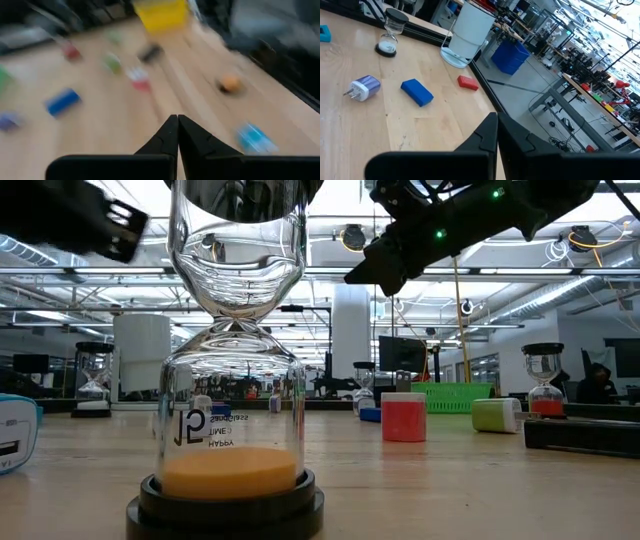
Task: Pick & Place Office items
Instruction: Put the middle purple charger adapter into the yellow bin
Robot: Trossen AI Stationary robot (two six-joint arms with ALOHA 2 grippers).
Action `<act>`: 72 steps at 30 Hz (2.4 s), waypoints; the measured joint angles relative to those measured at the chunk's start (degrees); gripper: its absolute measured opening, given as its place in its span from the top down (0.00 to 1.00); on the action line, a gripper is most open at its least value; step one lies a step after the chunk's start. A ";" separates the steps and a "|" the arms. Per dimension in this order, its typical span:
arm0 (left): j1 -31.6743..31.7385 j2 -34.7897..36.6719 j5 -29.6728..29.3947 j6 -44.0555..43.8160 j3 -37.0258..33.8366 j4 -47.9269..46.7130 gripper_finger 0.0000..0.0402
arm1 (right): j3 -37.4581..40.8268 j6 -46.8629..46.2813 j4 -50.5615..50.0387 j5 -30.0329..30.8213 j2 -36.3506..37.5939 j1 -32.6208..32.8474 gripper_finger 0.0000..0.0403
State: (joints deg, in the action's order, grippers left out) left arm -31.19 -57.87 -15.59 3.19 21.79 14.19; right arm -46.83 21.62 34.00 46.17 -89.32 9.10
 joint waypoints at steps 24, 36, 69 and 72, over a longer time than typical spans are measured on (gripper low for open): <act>37.23 -6.77 16.89 7.03 -7.42 37.57 0.96 | -8.68 -33.33 -28.87 -23.75 4.61 -20.66 0.99; 37.23 -6.75 15.56 3.04 -7.42 39.87 0.94 | -8.61 -43.89 -43.93 -26.88 4.55 -25.70 0.99; 37.23 -6.75 15.53 0.99 -7.42 39.61 0.94 | -8.15 -54.07 -38.81 -22.48 2.89 -22.51 0.65; 37.23 -6.75 15.53 0.99 -7.42 39.59 0.94 | -8.16 -55.05 -38.39 -22.66 1.24 -22.49 0.61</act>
State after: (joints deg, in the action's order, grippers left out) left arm 6.04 -64.62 -0.05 4.19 14.37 53.78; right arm -54.99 -33.43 -4.39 23.51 -88.08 -13.39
